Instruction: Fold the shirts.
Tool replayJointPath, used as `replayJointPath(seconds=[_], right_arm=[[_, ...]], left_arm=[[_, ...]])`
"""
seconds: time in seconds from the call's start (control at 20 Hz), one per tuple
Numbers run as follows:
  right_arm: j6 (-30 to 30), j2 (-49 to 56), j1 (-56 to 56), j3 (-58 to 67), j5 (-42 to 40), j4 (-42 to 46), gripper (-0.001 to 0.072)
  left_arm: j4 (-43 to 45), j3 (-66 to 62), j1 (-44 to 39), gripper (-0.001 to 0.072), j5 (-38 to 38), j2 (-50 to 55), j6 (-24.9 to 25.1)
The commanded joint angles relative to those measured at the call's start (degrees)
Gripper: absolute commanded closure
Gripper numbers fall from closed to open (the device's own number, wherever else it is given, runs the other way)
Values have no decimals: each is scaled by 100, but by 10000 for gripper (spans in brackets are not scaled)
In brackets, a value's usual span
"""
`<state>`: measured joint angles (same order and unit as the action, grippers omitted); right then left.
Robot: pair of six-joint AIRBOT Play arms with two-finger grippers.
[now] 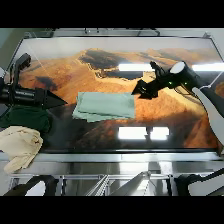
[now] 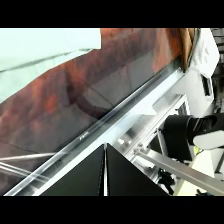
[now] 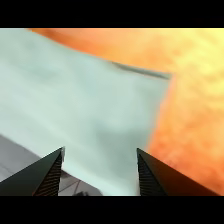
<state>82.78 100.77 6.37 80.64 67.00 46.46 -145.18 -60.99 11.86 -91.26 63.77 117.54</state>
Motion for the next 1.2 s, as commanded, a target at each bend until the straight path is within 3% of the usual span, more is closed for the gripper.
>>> replayJointPath(seconds=[0.0, 0.1, 0.25, 0.6, 0.7, 0.75, 0.8, 0.95, 1.15], right_arm=[[-332, -105, -358, -1200, -516, -577, 189], [-949, -76, -356, -1681, -879, -1515, 189], [-1703, 179, -247, -1797, -785, -2677, 189], [-2343, 723, 444, -1784, -850, -4345, 192], [-2457, 706, 415, -1777, -734, -4457, 189], [-2481, 695, 328, -1777, -555, -4457, 150], [-2505, 682, 192, -1777, -304, -4452, 7], [-2485, 595, -282, -1779, 81, -4301, 8], [-2341, 562, -251, -1777, -212, -4019, 8]], left_arm=[[-39, 7, 7, 687, -39, -9, 7], [-39, 7, 7, 687, -44, -9, 4], [-44, 7, 7, 687, -24, -9, 2], [-48, 7, 7, 687, -28, -9, -68], [-44, 7, 7, 687, -52, -9, -68], [-46, 7, 7, 687, -96, -9, -68], [-44, 7, 7, 686, -144, -9, -66], [-42, 7, 7, 687, -184, -9, -63], [-42, 7, 7, 687, -164, -9, -59]])
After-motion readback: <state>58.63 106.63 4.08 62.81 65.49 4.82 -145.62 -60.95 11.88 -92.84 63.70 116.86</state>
